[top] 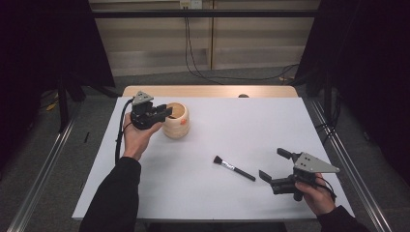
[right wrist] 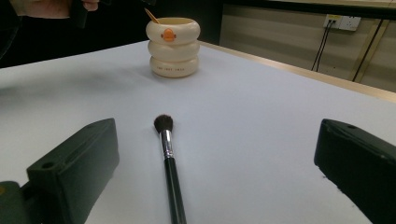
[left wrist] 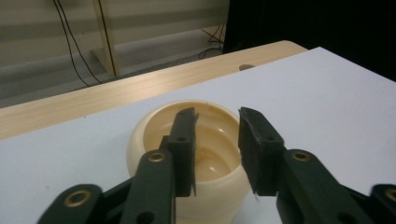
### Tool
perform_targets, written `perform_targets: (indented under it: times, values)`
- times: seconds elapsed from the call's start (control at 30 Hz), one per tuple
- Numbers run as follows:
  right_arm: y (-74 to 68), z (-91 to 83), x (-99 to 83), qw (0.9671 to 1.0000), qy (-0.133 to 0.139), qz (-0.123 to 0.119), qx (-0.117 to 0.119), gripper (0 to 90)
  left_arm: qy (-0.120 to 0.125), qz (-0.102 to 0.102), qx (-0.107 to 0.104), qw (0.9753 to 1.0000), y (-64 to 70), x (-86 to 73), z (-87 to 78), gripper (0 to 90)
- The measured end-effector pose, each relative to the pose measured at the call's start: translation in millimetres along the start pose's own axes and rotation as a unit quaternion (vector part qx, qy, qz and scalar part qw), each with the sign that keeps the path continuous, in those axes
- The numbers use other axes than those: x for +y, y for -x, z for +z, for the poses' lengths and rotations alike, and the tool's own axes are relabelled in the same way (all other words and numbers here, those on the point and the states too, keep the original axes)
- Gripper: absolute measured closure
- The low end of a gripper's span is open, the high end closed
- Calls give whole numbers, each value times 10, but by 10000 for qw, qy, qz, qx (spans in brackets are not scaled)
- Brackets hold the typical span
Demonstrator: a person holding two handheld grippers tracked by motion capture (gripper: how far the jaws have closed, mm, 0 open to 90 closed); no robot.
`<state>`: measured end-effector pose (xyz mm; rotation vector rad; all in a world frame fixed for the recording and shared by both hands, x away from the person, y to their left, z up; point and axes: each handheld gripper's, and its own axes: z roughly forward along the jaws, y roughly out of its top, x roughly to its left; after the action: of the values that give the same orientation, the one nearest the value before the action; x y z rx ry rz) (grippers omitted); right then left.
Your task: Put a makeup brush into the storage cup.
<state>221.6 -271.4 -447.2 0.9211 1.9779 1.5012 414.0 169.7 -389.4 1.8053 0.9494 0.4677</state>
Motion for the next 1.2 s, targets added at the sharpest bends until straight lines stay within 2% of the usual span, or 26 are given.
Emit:
perform_targets:
  times: [0.3, 0.33, 0.6, 0.7, 0.77, 0.83, 0.9, 1.0, 1.2]
  values:
    - [3, 3, 0, 10000, 43, -1, -34, 0, 106, -38, 50, 9999, 2, -8, -11, 414]
    - [2, 2, 1, 10000, 50, 17, -39, 0, 106, -44, 8, 9999, -3, -9, -15, 389]
    - [7, 4, 2, 9999, 77, 28, -114, 0, 345, -21, -9, 9994, 9, -10, -61, 179]
    - [7, 10, 2, 9999, 93, 35, -109, 0, 424, -89, -49, 9990, 4, -2, -78, 101]
    - [7, 6, 3, 9999, 77, 64, -118, 0, 410, -121, -3, 9991, 7, 7, -98, 47]
    - [8, 9, 3, 9998, 87, 70, -137, 0, 454, -112, -47, 9989, 11, 7, -124, 31]
    - [10, 8, 4, 9998, 90, 69, -144, 0, 460, -96, 44, 9989, 20, 5, -147, 22]
    - [11, 11, 6, 9998, 107, 77, -146, 0, 445, -150, -6, 9989, 21, -13, -183, 20]
    - [22, 15, 4, 9998, 101, 81, -145, 0, 558, -76, -11, 9984, 82, -52, -283, 18]
